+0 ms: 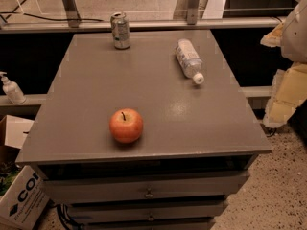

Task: Pick blue plastic bottle

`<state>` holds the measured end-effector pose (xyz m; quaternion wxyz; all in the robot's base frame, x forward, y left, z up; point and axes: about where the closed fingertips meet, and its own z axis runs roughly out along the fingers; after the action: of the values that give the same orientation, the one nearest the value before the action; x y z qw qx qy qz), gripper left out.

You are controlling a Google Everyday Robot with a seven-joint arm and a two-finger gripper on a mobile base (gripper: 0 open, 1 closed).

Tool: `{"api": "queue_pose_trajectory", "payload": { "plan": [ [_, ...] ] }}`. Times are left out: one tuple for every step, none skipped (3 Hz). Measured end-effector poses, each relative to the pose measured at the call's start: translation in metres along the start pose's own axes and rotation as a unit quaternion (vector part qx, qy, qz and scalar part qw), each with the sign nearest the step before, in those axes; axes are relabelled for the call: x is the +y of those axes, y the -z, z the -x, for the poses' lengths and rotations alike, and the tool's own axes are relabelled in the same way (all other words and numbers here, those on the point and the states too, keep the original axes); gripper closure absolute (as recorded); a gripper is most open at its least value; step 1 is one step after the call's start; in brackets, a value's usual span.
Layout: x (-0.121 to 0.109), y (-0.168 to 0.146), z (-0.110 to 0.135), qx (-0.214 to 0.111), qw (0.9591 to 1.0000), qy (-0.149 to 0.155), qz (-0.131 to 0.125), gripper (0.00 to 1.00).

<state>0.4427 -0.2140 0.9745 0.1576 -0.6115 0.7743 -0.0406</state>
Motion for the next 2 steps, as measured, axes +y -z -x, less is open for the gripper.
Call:
{"api": "queue_pose_trajectory", "payload": {
  "plan": [
    [-0.030, -0.024, 0.007, 0.003, 0.9997, 0.024, -0.001, 0.00],
    [-0.071, -0.052, 0.016, 0.008, 0.9982, 0.059, 0.002, 0.00]
  ]
}}
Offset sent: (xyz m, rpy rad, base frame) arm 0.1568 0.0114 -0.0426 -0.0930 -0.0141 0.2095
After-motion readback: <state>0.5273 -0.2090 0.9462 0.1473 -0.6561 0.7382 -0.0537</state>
